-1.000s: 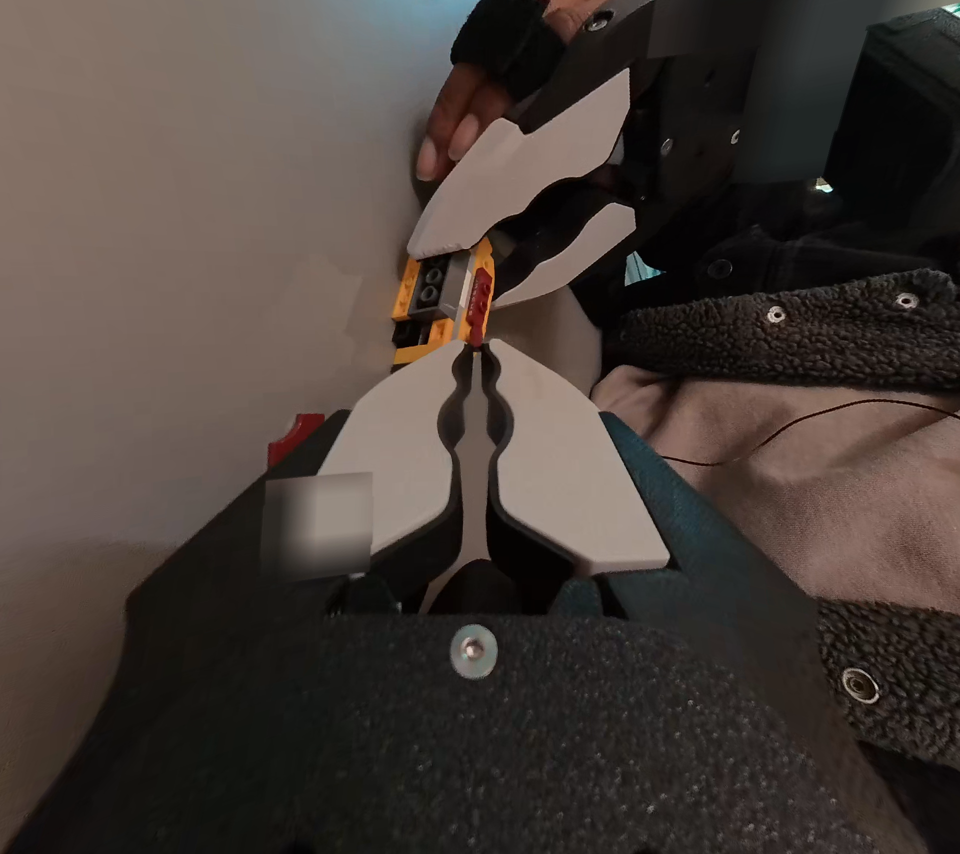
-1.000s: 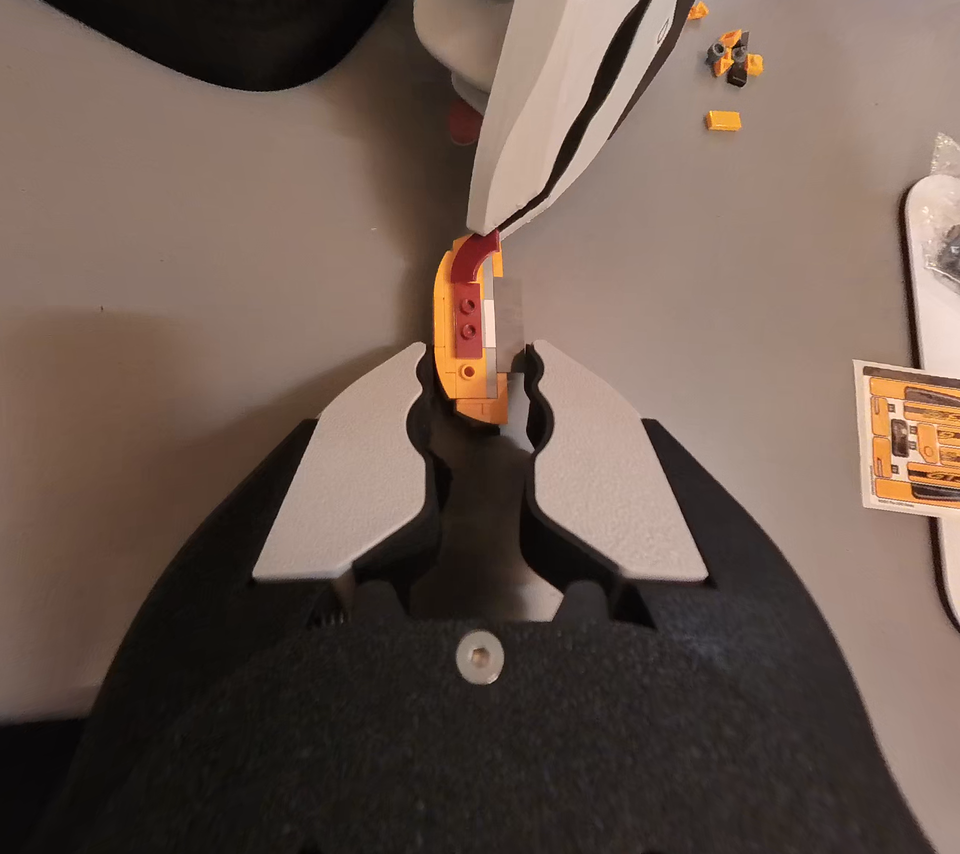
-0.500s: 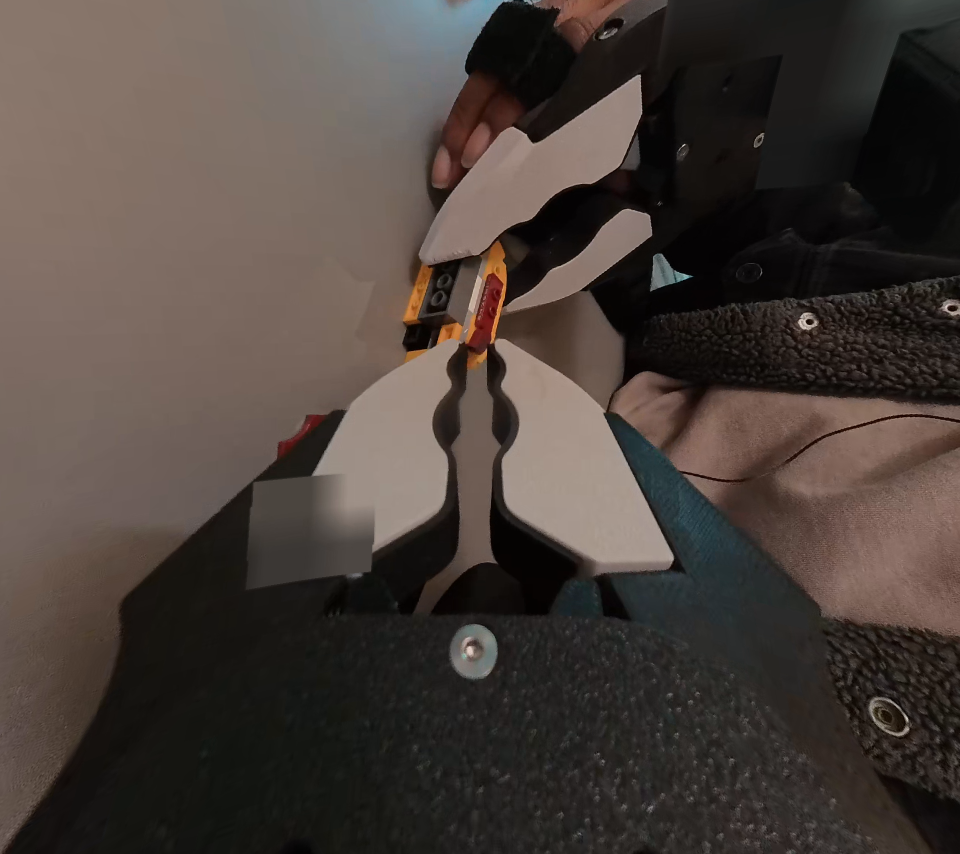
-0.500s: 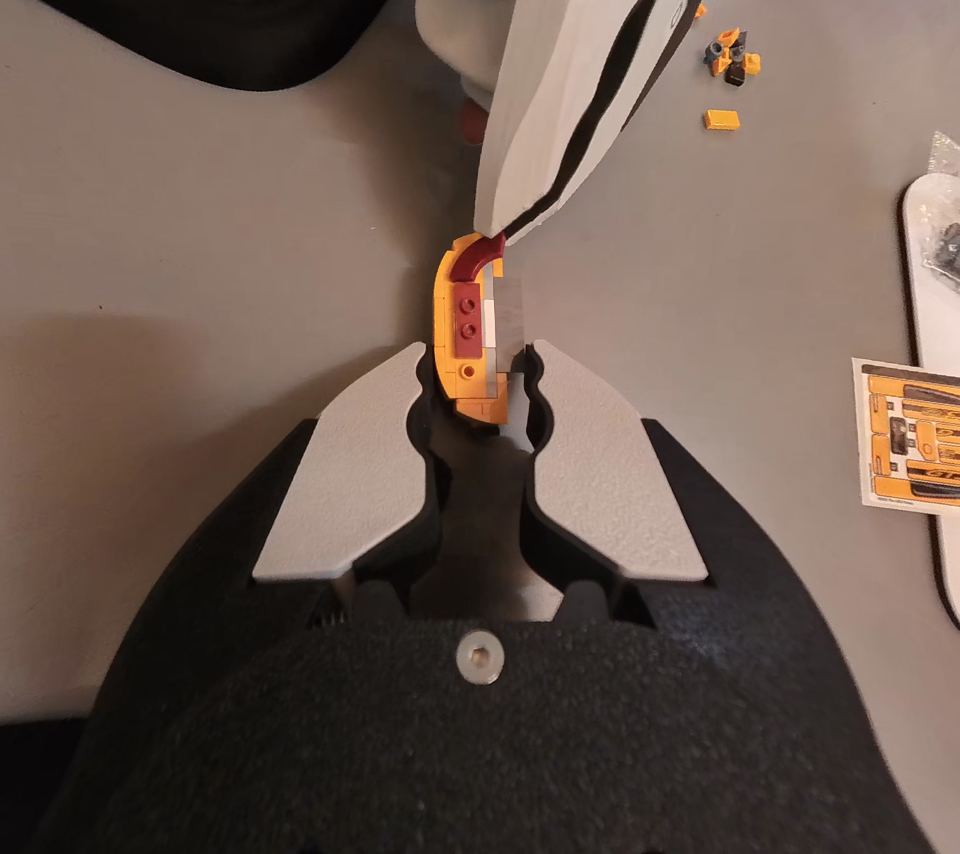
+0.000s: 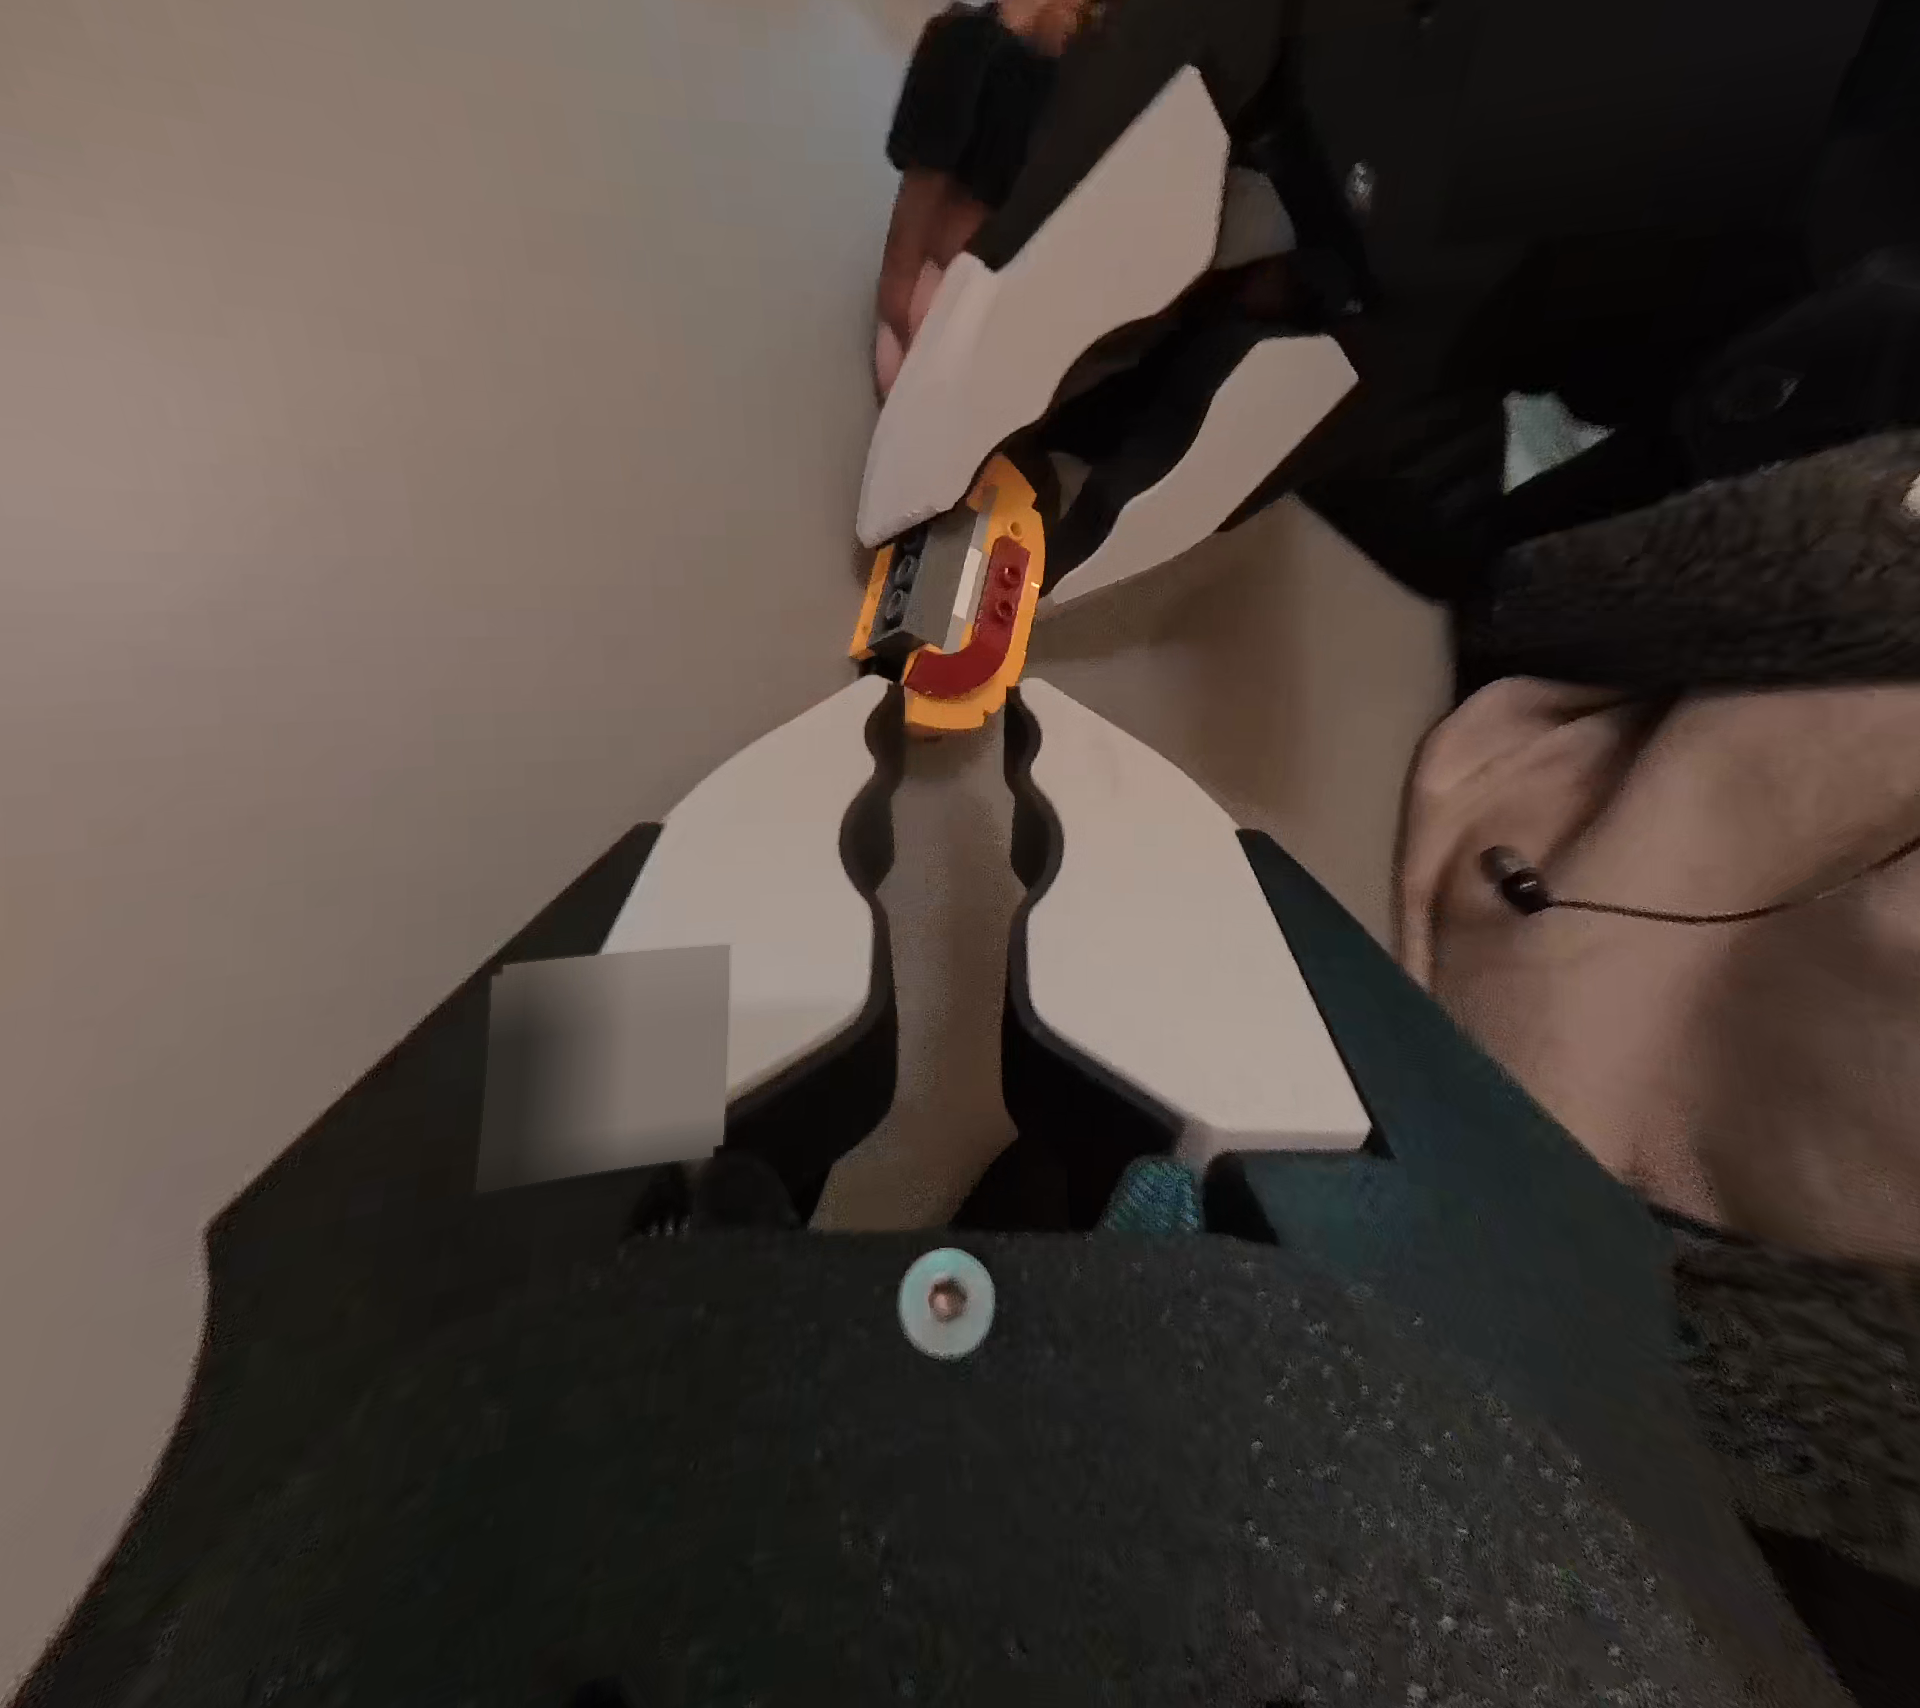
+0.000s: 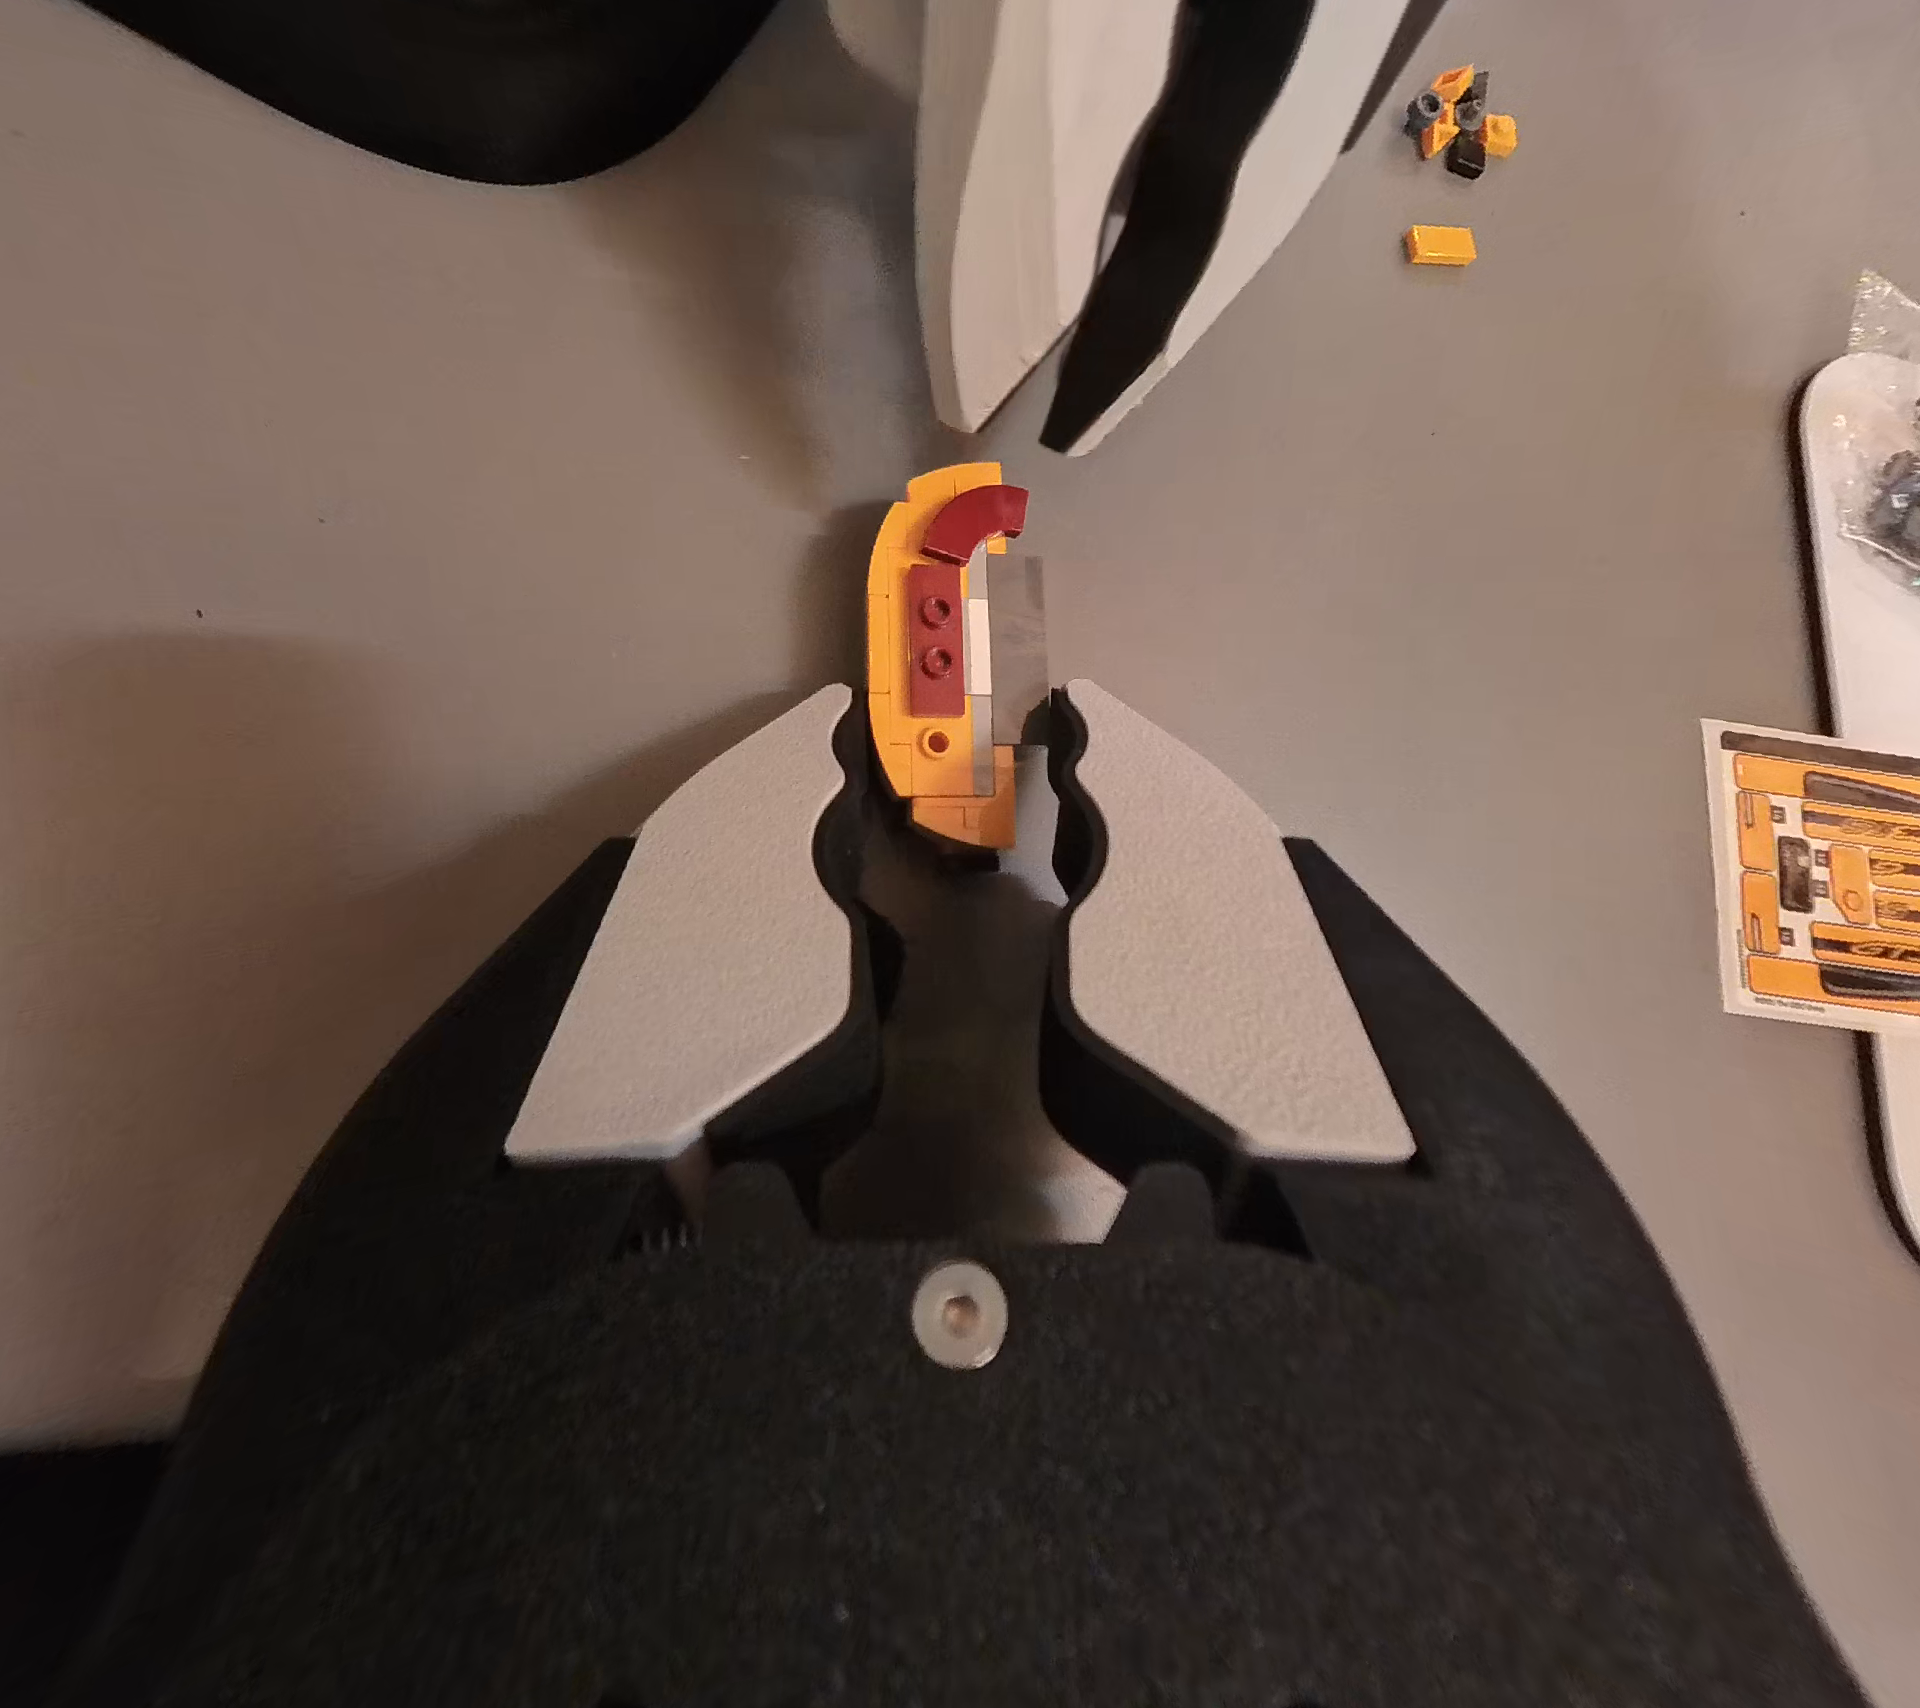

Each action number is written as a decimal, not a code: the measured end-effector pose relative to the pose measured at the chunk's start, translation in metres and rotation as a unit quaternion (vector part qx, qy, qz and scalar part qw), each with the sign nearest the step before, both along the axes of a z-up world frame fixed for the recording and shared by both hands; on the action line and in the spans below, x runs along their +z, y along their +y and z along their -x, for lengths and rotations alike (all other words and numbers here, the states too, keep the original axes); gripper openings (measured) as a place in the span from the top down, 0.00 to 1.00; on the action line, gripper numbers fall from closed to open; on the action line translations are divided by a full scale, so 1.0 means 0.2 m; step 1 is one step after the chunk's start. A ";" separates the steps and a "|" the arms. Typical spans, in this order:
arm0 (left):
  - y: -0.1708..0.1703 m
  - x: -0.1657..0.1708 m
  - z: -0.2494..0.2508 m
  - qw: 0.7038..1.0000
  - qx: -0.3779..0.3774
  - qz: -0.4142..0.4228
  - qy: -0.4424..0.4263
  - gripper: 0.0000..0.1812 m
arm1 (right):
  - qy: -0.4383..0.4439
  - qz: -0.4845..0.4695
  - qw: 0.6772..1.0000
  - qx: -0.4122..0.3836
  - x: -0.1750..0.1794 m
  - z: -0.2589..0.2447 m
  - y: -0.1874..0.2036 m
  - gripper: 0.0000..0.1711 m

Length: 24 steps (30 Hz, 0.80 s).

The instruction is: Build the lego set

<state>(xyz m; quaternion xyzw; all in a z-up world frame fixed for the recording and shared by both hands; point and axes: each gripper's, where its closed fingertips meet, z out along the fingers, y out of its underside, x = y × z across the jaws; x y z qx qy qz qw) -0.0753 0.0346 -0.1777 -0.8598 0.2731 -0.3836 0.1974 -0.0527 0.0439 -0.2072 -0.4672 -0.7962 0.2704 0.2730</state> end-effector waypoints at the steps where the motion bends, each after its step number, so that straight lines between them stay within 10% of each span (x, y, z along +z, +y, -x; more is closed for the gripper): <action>1: 0.00 0.00 0.00 0.999 -0.015 -0.036 0.019 0.89 | 0.001 0.001 1.000 0.000 0.00 0.00 0.00 0.81; 13: -0.02 -0.03 -0.05 0.874 -0.165 -0.389 0.238 0.83 | 0.002 0.009 1.000 -0.002 0.00 0.00 0.00 0.81; 24: 0.00 -0.08 -0.02 0.762 -0.199 -0.495 0.368 0.88 | -0.012 0.043 0.999 -0.018 0.00 0.00 0.00 0.81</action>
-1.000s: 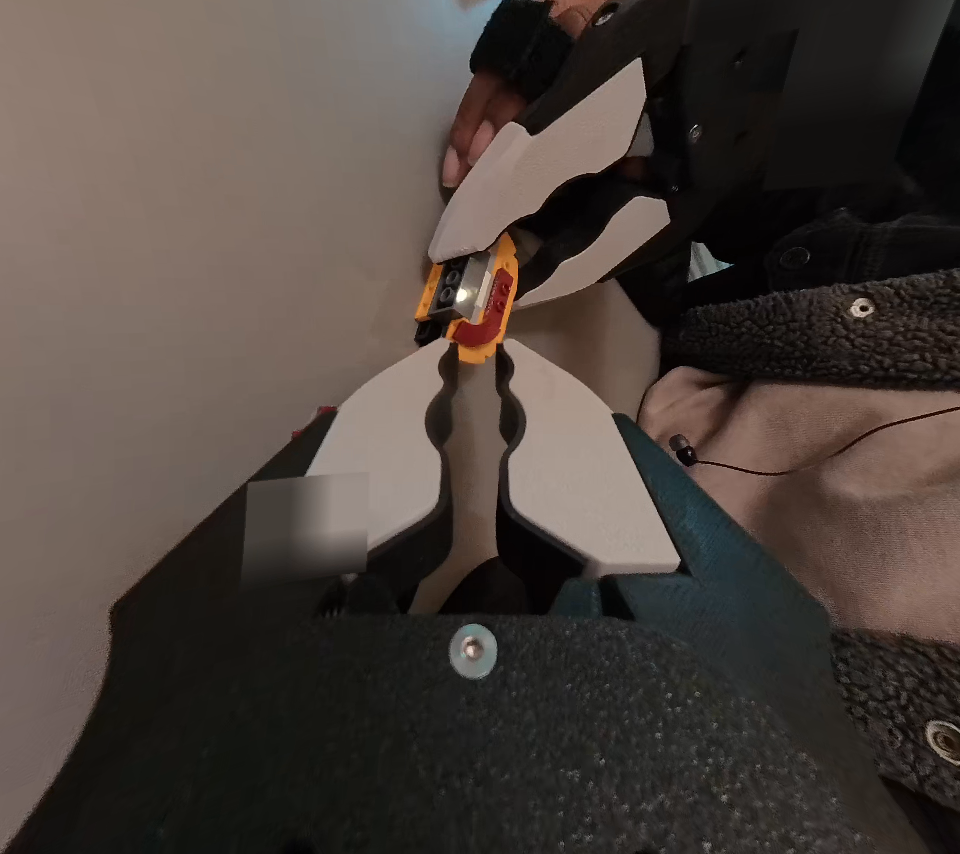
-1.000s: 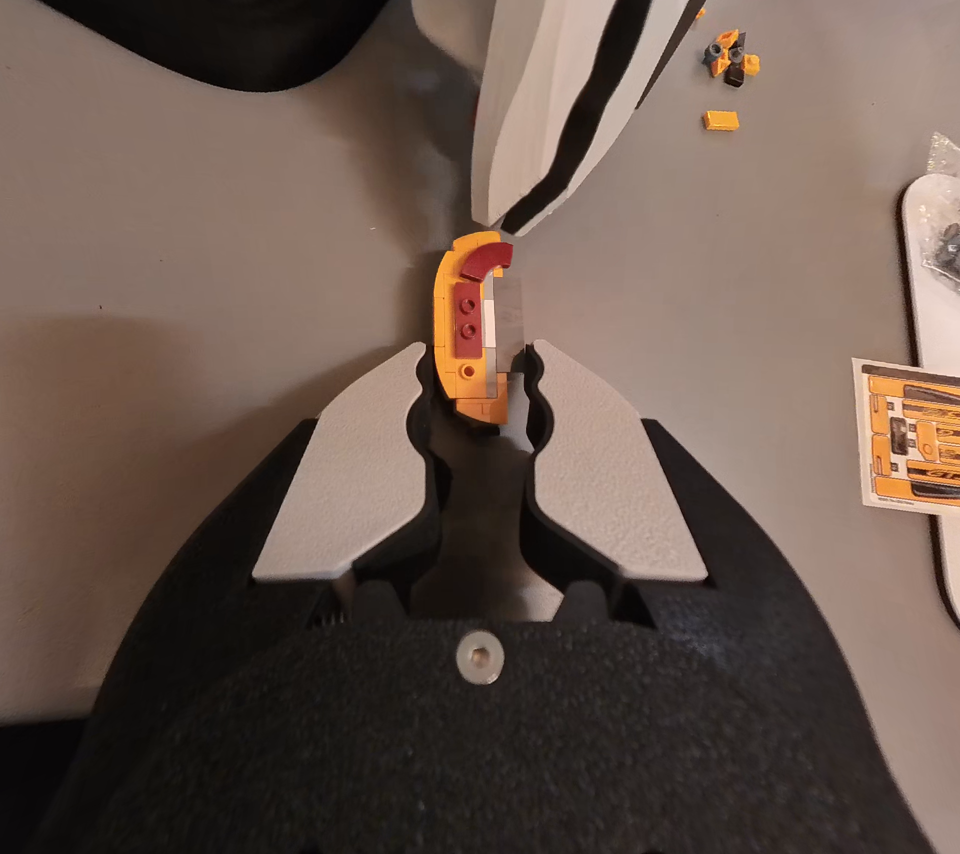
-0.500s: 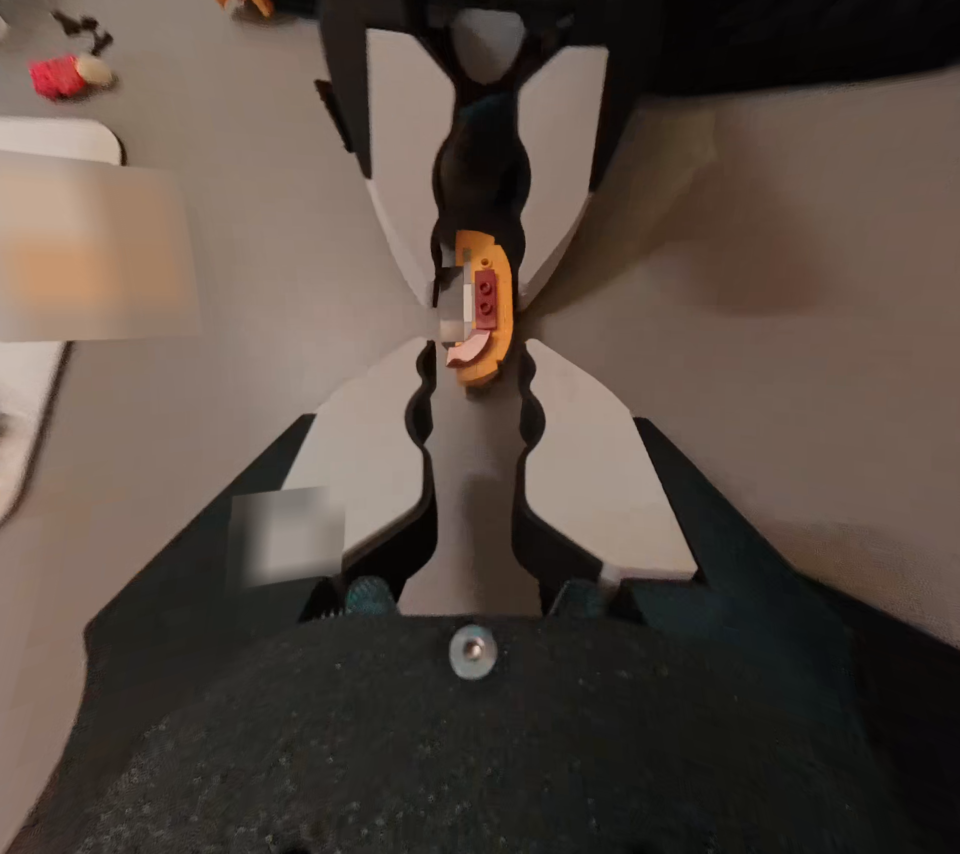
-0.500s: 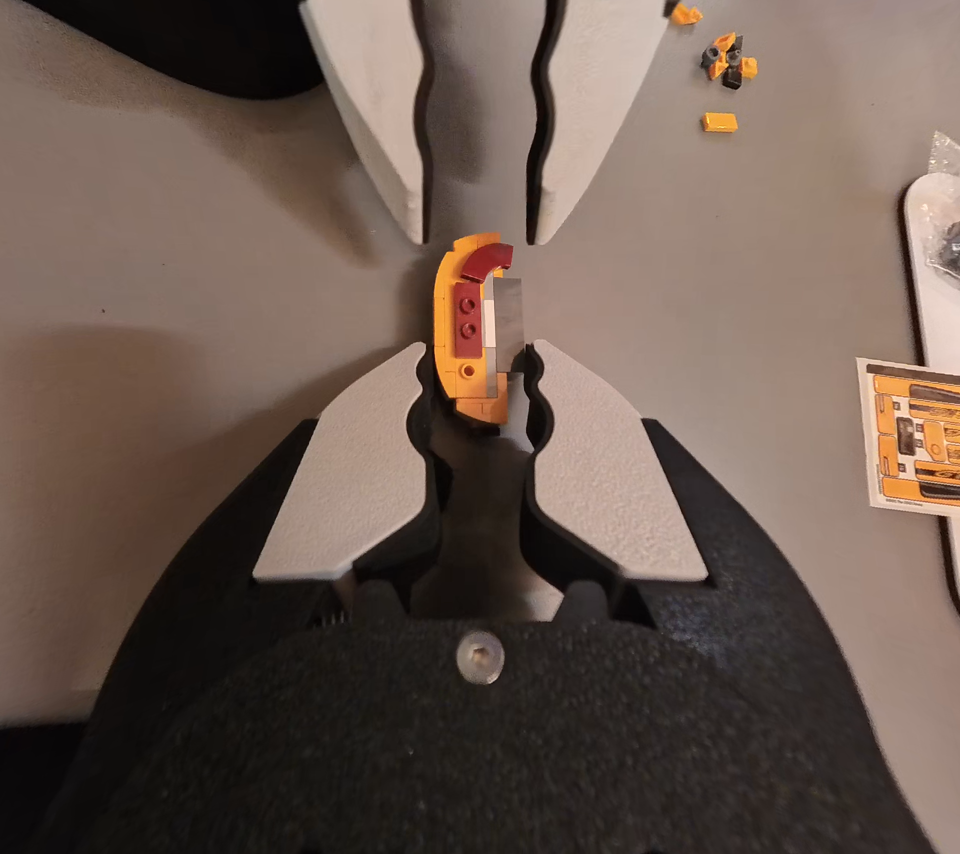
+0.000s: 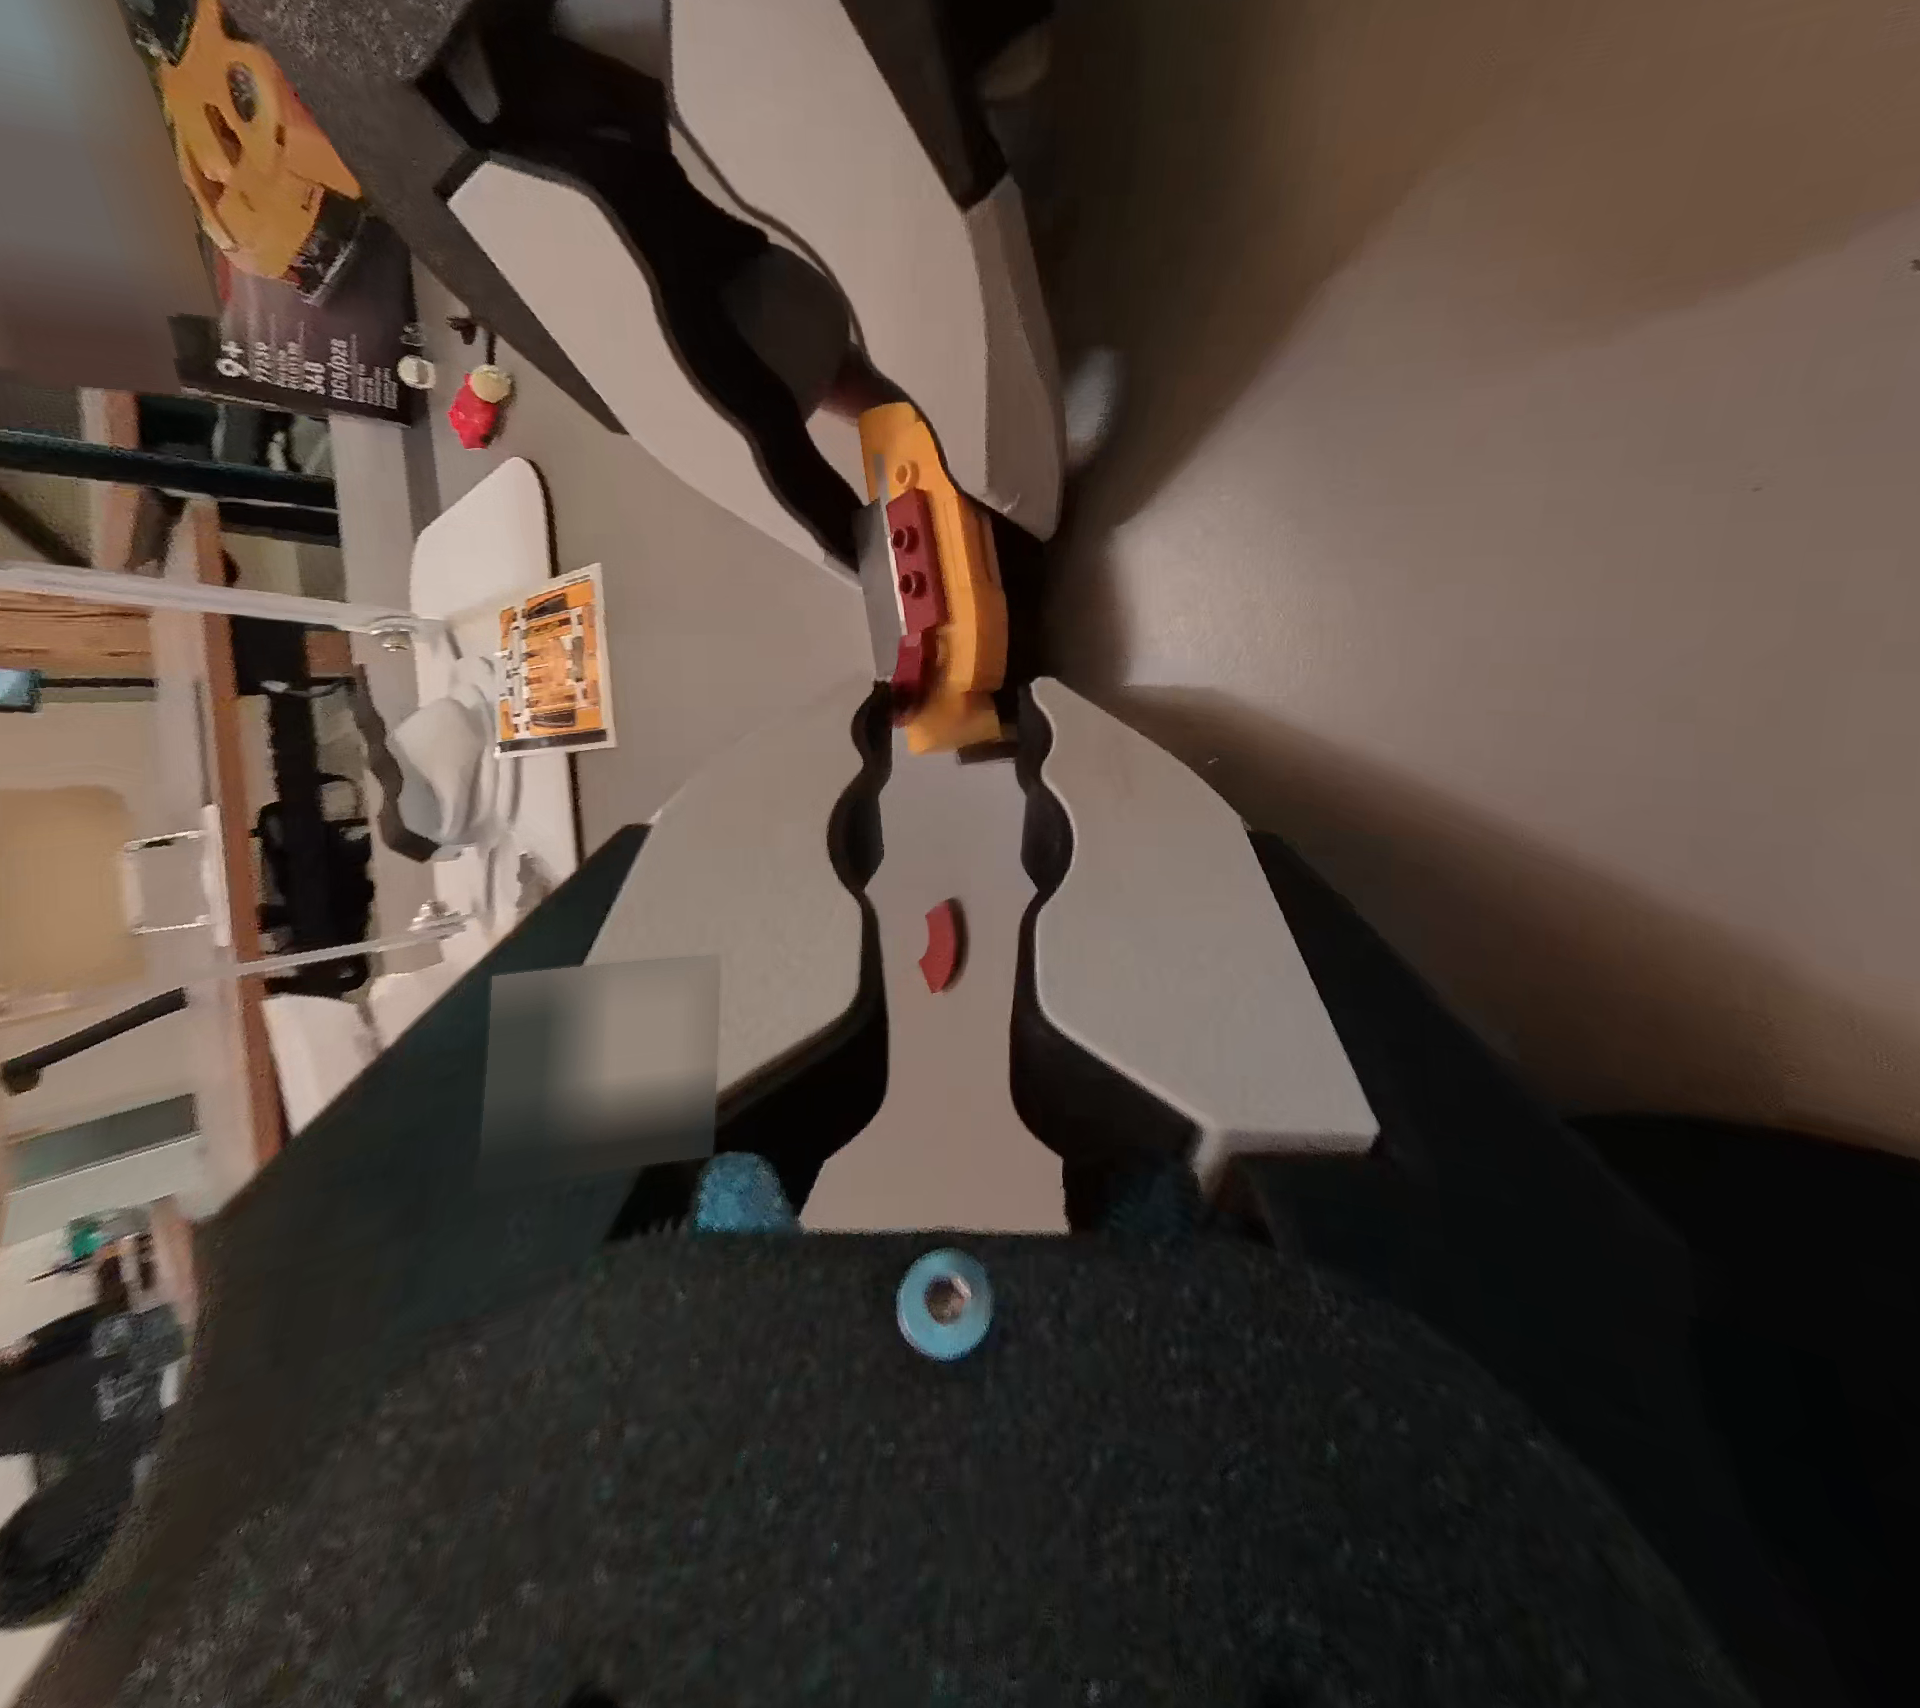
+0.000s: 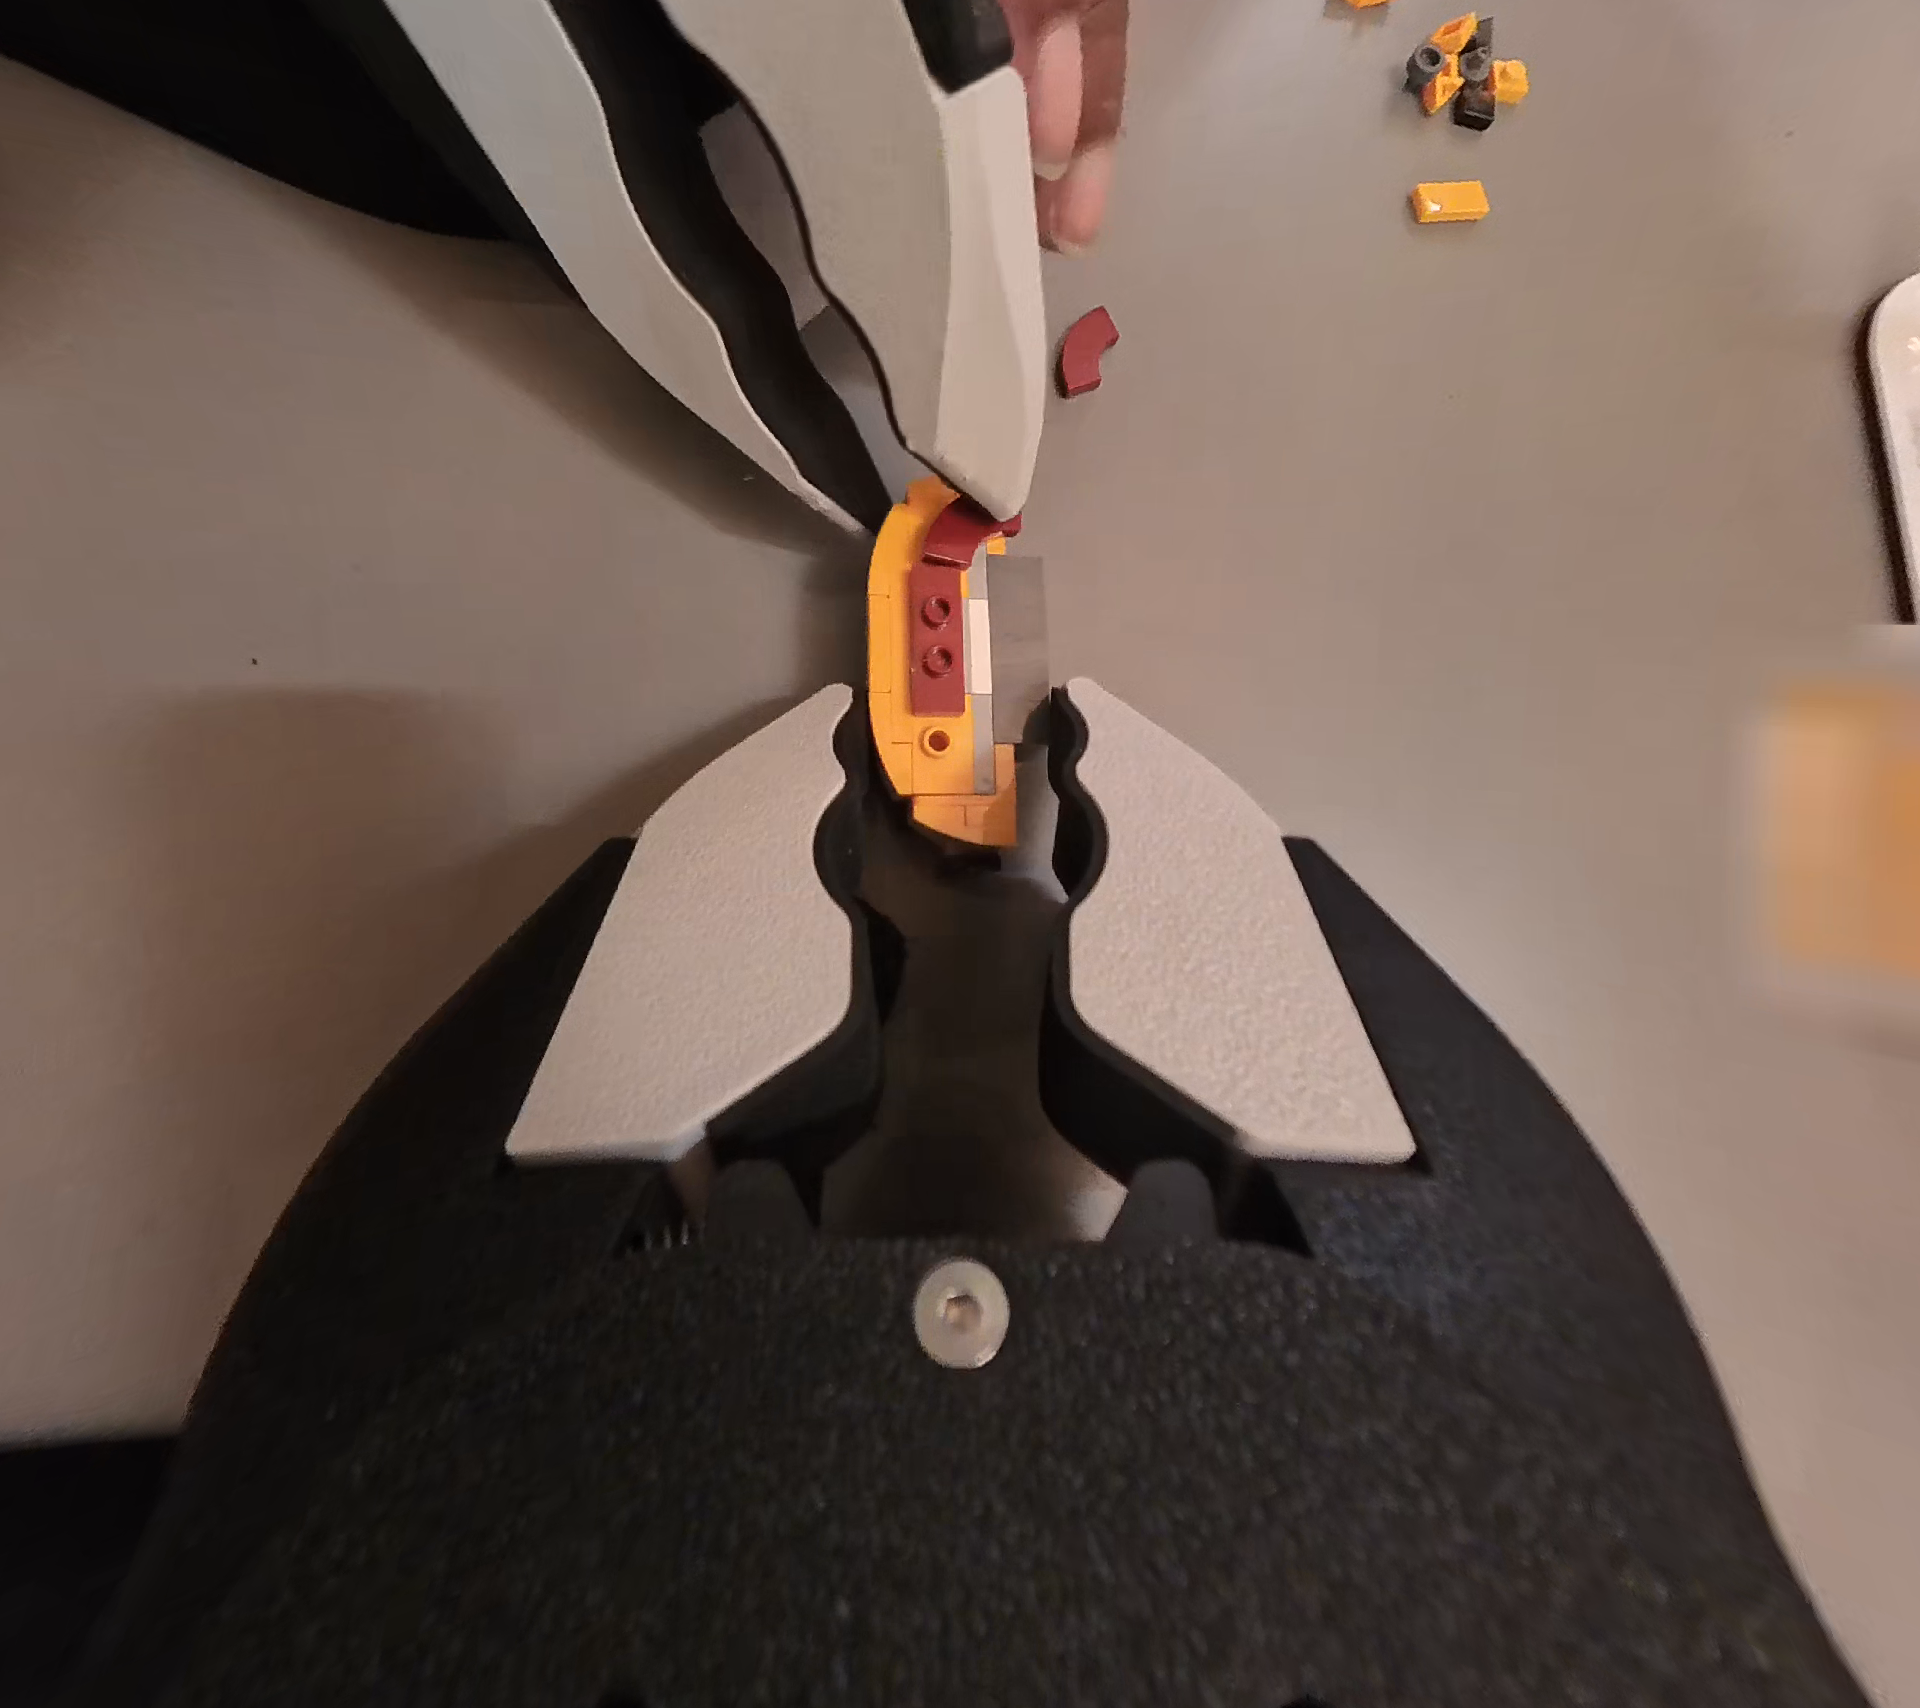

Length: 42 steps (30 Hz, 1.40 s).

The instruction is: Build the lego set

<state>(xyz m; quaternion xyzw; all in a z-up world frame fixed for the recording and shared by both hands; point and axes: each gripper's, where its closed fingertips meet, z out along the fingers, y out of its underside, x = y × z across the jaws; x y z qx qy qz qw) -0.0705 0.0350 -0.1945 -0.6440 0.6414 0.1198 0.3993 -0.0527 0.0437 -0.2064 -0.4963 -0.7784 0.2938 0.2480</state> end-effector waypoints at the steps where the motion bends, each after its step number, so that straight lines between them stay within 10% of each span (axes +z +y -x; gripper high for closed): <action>1: 0.00 0.00 0.00 1.000 0.000 -0.008 0.008 0.88 | -0.002 0.003 1.000 -0.002 0.00 0.00 0.00 0.81; 42: 0.01 0.00 0.02 0.959 0.059 -0.064 0.269 0.92 | -0.044 0.143 0.985 -0.089 0.02 0.02 -0.01 0.81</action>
